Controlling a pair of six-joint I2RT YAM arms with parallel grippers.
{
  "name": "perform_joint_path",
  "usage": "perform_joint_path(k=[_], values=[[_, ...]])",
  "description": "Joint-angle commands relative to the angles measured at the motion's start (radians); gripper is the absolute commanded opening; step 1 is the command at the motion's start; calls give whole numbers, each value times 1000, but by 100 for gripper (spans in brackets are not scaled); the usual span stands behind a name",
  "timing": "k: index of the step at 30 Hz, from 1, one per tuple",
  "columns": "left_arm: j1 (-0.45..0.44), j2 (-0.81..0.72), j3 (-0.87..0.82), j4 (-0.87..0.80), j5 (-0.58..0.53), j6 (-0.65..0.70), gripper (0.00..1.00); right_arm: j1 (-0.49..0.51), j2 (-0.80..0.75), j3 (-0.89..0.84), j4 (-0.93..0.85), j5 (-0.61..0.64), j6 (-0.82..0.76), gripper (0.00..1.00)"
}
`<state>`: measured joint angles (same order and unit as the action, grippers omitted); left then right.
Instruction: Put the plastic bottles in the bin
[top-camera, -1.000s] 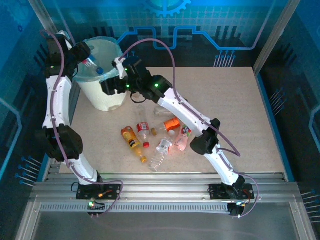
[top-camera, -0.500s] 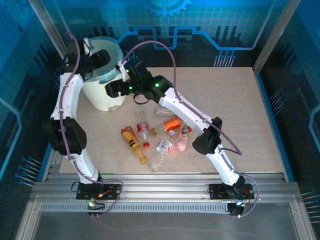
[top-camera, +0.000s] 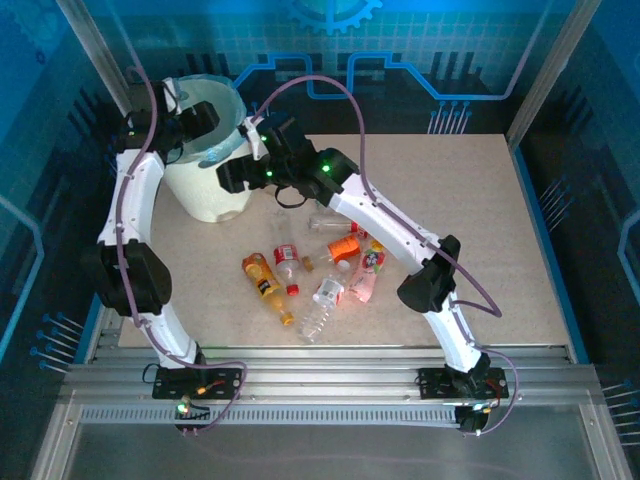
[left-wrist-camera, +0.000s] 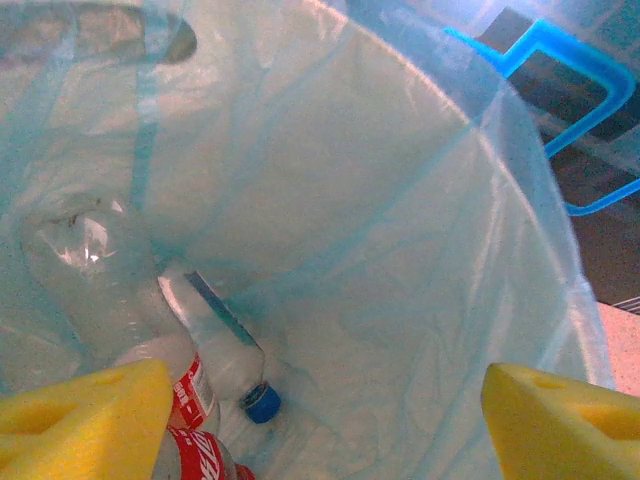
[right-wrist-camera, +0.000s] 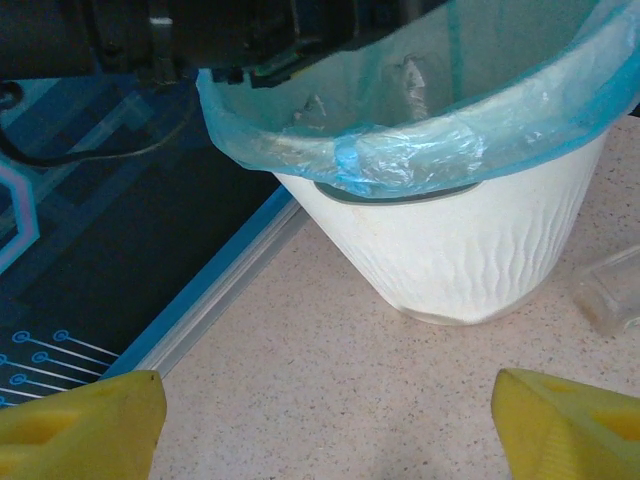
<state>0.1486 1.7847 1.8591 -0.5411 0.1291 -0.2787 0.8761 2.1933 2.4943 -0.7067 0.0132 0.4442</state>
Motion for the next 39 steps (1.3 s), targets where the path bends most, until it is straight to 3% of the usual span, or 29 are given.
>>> perform_joint_path(k=[1,11,18,27,31,35,39], values=[[2,-74,3,24,5,3,82,-6,-44,1,-3,22,2,86],[-12,-227,-44,77,-16,-51,81,-3,-114,-18,-64,57,8,87],[-105,-312,-29,44,-90,28,80,-2,-264,-197,-25,92,-3,89],[-326,-442,-90,59,-115,139,81,-37,-578,-653,180,149,-35,90],[-453,-466,-125,56,-150,173,80,-102,-697,-826,189,158,-10,90],[-589,-470,-165,77,-194,218,80,-181,-779,-1000,200,84,46,91],[-692,-452,-211,126,-187,265,81,-201,-818,-1122,172,76,48,91]])
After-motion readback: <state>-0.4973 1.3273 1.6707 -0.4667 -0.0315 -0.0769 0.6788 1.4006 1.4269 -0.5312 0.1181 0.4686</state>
